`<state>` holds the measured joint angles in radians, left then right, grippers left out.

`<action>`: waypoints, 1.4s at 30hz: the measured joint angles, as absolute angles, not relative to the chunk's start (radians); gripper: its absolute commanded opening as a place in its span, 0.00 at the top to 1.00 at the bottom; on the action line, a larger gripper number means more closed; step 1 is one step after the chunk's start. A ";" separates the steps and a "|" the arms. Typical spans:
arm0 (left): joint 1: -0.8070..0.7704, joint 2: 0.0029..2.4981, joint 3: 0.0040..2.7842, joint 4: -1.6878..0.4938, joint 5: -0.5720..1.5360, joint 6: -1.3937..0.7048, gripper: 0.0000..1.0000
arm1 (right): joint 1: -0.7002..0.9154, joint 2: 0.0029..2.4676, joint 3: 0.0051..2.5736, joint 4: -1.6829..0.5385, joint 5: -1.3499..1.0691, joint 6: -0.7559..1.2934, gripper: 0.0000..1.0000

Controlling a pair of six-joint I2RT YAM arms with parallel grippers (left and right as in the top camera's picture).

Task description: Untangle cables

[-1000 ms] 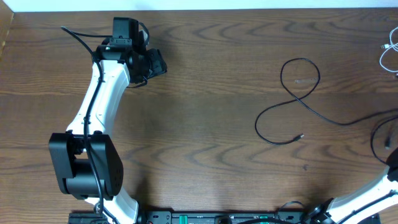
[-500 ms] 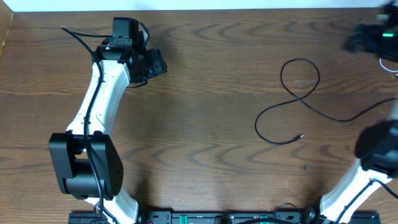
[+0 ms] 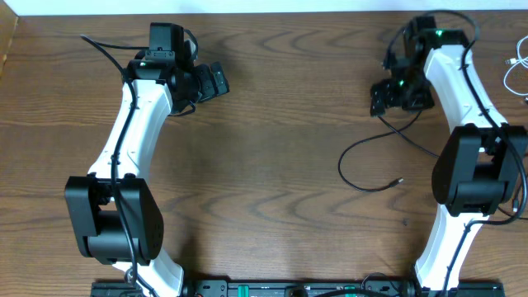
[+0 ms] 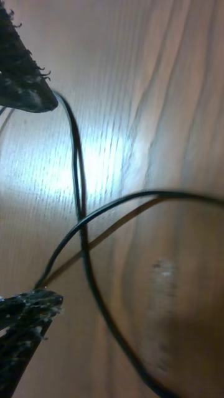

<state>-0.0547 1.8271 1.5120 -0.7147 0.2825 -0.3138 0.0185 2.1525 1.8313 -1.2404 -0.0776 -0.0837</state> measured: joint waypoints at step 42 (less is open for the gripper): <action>-0.055 1.827 1.512 -0.714 0.282 -0.314 0.02 | -0.227 2.105 1.862 -1.250 0.007 0.152 0.99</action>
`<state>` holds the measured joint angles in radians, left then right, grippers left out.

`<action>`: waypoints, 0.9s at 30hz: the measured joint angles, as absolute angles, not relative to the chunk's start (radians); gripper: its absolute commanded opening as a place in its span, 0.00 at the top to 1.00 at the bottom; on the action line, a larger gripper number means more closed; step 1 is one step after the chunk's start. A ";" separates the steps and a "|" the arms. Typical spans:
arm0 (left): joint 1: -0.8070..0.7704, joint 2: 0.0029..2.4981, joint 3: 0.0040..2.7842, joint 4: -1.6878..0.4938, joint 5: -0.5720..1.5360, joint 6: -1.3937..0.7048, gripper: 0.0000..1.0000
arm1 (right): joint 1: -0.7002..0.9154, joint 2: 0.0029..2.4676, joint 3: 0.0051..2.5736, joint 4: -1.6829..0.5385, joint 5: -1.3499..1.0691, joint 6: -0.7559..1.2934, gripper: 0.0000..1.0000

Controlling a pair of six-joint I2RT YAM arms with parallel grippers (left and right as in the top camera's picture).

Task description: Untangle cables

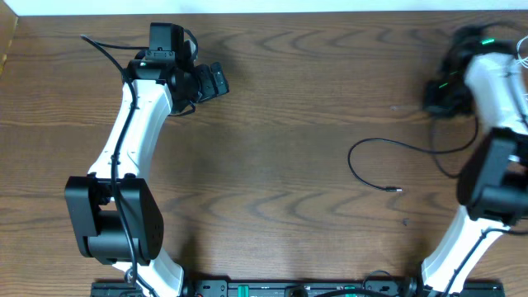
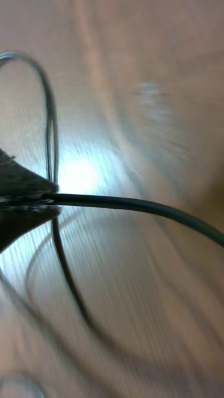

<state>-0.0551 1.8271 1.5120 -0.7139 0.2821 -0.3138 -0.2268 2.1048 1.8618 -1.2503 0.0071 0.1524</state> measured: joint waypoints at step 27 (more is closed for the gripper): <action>-0.055 1.827 1.512 -0.714 0.282 -0.314 0.02 | -0.854 2.124 2.573 -1.477 0.176 0.278 0.01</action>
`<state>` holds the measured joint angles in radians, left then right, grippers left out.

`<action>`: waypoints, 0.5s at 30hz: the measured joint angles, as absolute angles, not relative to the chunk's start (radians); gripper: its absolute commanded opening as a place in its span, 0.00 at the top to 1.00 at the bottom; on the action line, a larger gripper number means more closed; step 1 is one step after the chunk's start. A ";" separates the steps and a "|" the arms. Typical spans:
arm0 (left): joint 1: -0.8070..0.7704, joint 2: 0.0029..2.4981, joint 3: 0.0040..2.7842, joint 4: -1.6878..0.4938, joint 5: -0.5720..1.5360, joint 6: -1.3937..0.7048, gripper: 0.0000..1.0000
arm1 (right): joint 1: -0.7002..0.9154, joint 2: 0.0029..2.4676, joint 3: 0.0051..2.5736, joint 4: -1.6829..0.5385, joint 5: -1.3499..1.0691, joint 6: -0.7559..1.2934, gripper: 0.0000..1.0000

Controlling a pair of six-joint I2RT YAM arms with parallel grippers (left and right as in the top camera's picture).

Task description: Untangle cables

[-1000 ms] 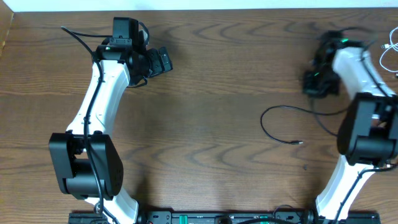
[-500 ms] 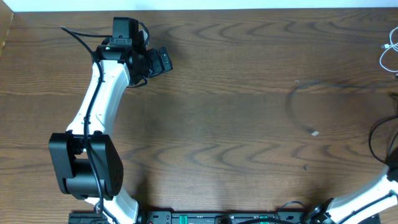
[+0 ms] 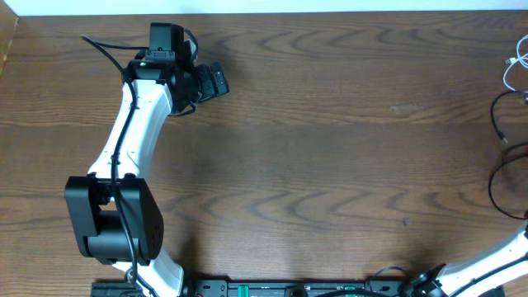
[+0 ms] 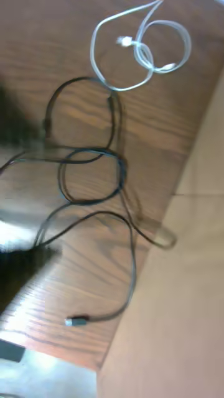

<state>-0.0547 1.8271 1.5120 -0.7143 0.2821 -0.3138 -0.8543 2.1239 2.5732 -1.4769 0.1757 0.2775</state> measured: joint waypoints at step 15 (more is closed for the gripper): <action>-0.055 1.827 1.512 -0.715 0.282 -0.314 0.02 | -0.635 2.196 2.556 -1.606 -0.126 0.048 0.01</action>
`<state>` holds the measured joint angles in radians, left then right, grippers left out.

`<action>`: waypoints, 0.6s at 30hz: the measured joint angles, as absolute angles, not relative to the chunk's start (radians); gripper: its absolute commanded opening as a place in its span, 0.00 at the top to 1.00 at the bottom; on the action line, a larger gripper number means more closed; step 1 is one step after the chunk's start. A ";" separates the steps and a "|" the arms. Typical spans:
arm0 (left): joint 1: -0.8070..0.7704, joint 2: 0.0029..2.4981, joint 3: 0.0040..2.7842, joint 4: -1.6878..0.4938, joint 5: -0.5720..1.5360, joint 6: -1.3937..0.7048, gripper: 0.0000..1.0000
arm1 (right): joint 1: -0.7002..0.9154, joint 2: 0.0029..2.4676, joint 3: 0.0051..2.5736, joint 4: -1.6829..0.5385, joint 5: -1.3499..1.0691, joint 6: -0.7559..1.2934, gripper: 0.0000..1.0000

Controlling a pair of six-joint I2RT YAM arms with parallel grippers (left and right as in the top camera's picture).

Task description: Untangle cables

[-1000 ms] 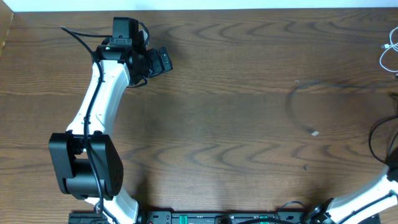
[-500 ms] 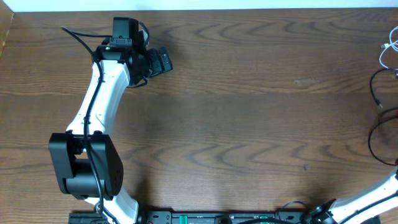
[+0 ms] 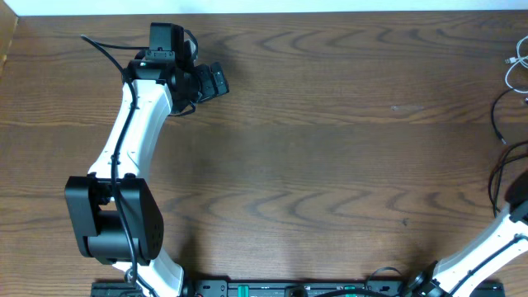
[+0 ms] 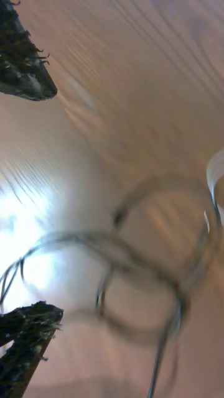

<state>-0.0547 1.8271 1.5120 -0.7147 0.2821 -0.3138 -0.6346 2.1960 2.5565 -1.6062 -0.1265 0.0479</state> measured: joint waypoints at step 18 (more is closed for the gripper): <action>-0.055 1.827 1.512 -0.715 0.282 -0.314 0.02 | -0.324 1.812 2.557 -1.694 -0.397 -0.122 0.01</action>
